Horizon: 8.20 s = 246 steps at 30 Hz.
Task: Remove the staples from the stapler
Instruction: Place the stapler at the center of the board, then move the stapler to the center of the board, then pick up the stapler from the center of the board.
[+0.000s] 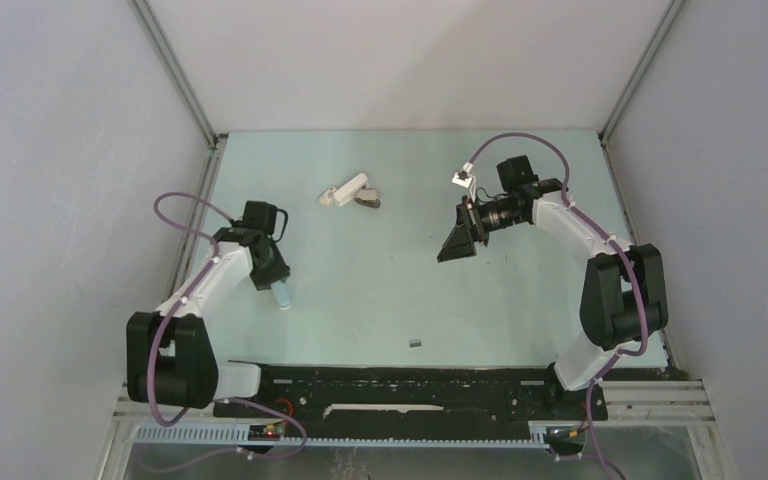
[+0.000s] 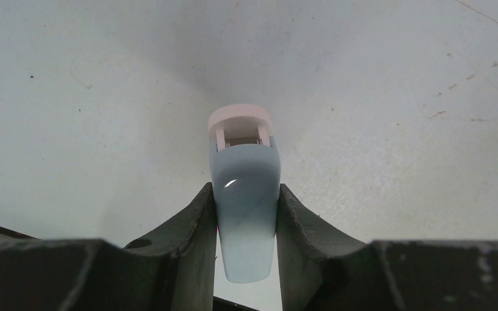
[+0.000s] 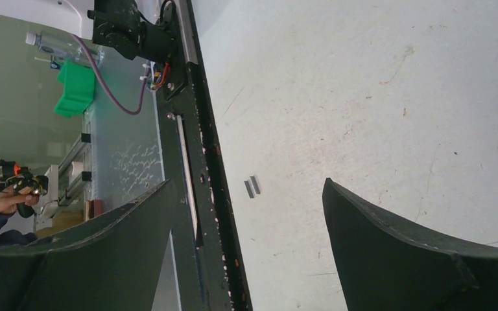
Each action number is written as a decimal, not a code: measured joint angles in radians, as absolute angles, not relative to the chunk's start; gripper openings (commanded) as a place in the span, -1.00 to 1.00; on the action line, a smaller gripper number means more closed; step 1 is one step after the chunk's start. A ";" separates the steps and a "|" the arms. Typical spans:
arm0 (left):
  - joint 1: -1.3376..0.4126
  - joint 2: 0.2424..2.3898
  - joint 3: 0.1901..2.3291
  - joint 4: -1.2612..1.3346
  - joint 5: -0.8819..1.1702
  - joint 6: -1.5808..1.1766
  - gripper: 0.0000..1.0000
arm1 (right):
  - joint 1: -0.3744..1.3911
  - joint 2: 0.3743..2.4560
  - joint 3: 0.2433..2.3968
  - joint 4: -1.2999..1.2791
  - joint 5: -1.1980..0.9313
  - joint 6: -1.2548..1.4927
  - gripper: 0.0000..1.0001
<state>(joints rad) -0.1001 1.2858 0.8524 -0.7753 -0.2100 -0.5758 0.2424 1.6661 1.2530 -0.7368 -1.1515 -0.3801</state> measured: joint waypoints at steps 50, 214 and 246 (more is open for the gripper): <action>0.257 1.119 0.885 -0.472 0.059 -0.482 1.00 | 0.219 1.613 1.253 -0.786 -1.122 -0.479 0.85; -0.122 0.870 0.563 0.000 0.293 -0.591 0.98 | 0.645 1.923 1.448 -0.696 -0.466 -0.660 0.71; -0.064 0.554 0.562 -0.199 0.025 -0.530 1.00 | 0.753 2.197 1.862 -1.036 -0.325 -0.883 0.57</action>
<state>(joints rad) -0.0635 0.5537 0.5625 -0.1986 0.0246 -0.5304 0.7532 2.1971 1.8622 -1.0359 -0.3248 -0.8825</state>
